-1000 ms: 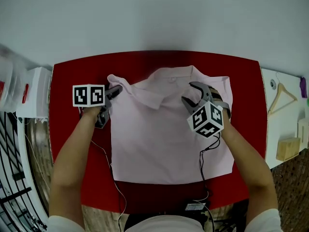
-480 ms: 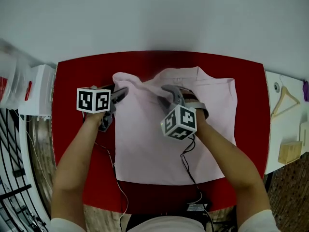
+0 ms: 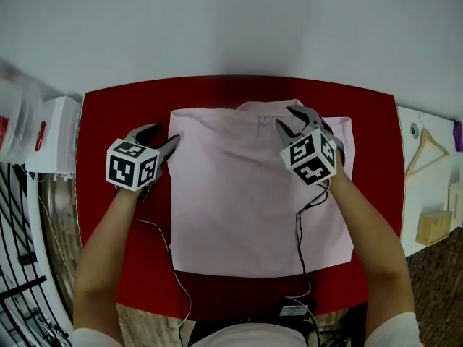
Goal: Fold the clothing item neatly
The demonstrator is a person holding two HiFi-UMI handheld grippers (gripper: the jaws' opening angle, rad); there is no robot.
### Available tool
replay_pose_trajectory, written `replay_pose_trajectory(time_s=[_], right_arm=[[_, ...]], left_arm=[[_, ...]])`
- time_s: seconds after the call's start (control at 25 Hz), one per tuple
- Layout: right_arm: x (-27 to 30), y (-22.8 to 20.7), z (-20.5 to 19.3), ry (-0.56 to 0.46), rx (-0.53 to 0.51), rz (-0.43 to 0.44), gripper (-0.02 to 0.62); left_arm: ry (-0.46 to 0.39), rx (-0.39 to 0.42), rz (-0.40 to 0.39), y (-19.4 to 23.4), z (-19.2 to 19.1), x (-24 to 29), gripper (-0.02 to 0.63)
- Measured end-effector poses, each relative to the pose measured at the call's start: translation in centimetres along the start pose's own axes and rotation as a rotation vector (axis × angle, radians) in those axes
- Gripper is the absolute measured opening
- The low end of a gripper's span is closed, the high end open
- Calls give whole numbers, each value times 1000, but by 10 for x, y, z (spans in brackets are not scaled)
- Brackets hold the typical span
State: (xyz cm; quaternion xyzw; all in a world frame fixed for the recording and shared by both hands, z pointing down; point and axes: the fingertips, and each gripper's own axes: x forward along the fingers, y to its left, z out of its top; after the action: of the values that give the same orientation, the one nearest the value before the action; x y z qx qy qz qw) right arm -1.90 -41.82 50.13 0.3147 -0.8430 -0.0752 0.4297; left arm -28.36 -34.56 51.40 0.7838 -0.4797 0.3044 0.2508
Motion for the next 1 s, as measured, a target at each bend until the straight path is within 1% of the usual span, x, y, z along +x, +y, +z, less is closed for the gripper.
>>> replay_pose_trajectory(time_s=[0.08,0.2,0.24,0.32,0.4,0.52,0.6,0.64,0.68,0.76,0.8,0.88,1.0], right_arm=[[-9,2,-21,33,-48,70,158],[-16,7,-56,107,-87,162,159],[-17,8,-66,134,-88,179,160],[-14,7,-80,174,-76,191,158],[-9,3,-90,202,-42,185,160],[-3,2,-101,242,46,197,154],[-3,7,-103,267,103,229,102],[-4,8,-103,276,105,239,64],[-6,9,-102,278,90,242,37],[-8,6,-97,261,52,232,29],[-10,4,-94,249,45,223,26],[-14,-2,-88,221,47,201,25],[-20,-12,-80,173,65,164,25]], left_arm=[[-31,105,8,-5,8,-5,256],[-63,291,-28,-31,22,-2,256],[-66,341,-45,-40,27,2,256],[-56,397,-82,-56,32,14,256],[-14,415,-113,-65,30,29,256],[91,438,-139,-72,17,53,255],[159,467,-137,-75,7,65,250],[185,480,-136,-75,3,69,217],[203,487,-135,-77,0,72,164],[204,491,-128,-79,1,71,80],[191,492,-121,-79,3,70,59],[155,487,-104,-79,11,66,53],[83,442,-82,-76,23,55,54]])
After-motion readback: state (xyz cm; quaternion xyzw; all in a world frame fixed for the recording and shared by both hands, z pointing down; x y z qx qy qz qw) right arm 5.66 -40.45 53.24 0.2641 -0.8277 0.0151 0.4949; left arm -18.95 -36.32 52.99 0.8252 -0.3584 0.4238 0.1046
